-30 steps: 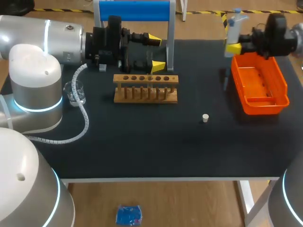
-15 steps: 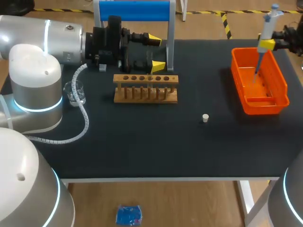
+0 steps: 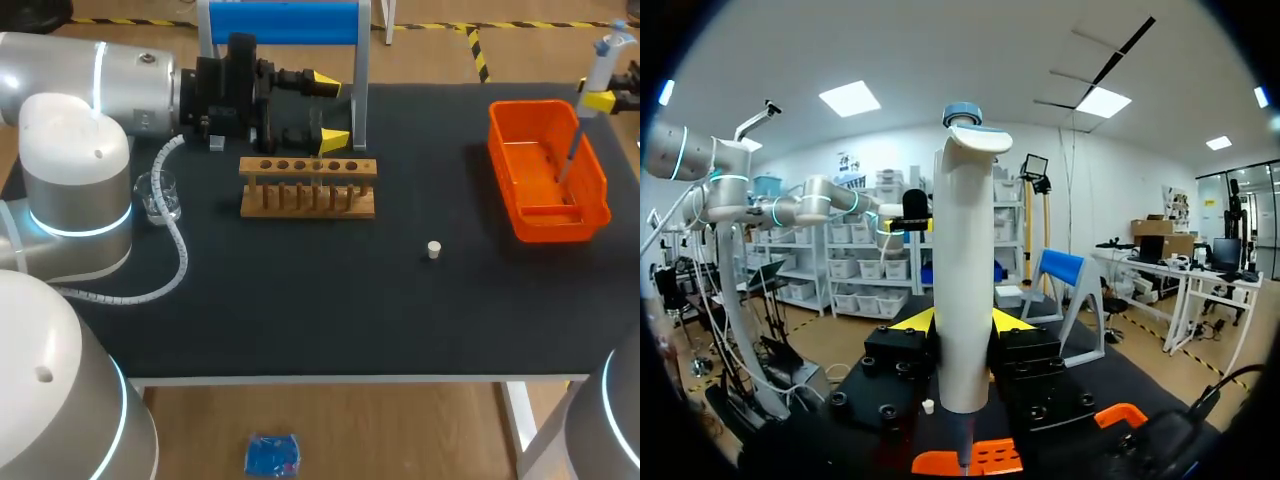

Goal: Invert the test tube, pick up the pipette, mount the tip to pipette, aspirate from beaker and dispense into the tube, eject the tip, return the pipette, and cap with the stopper.

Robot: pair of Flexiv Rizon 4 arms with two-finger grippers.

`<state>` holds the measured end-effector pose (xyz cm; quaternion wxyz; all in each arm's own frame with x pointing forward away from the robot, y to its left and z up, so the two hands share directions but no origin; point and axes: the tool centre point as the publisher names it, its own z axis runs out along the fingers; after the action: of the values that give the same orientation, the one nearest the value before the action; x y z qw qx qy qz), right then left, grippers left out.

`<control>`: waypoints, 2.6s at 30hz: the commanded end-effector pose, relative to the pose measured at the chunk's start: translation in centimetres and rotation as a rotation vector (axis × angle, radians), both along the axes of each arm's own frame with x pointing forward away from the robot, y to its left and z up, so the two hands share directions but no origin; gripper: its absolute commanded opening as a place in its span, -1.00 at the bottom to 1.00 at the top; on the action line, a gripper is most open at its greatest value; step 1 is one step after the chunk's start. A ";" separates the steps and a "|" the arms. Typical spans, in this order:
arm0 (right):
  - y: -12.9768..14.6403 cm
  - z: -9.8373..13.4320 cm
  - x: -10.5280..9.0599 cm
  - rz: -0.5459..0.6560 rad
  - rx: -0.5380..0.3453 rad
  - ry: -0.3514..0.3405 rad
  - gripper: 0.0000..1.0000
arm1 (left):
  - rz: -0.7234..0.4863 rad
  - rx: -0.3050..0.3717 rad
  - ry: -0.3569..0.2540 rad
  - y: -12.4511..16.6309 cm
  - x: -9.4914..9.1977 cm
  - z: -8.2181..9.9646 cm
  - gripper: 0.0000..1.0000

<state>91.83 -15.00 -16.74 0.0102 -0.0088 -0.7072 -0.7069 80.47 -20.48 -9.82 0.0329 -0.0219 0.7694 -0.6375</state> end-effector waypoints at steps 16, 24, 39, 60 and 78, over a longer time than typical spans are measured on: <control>-1.0 -1.3 2.8 0.008 -0.004 -0.031 -1.00 | 0.002 -0.003 -0.002 0.0 -0.1 -0.1 1.00; -0.9 -1.6 3.2 0.025 0.009 -0.030 -1.00 | 0.002 -0.003 -0.002 0.0 -0.1 -0.1 1.00; -0.8 -2.0 3.5 0.042 0.016 -0.022 -1.00 | 0.002 -0.003 -0.002 0.0 -0.1 -0.1 1.00; -0.8 -2.0 3.5 0.042 0.016 -0.022 -1.00 | 0.002 -0.003 -0.002 0.0 -0.1 -0.1 1.00; -0.8 -2.0 3.5 0.042 0.016 -0.022 -1.00 | 0.075 0.086 0.042 -12.1 7.3 4.9 1.00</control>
<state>95.12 -15.63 -18.73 0.0152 0.0117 -0.7014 -0.7125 85.12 -26.35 -4.84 0.0516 -0.0640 0.7809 -0.6192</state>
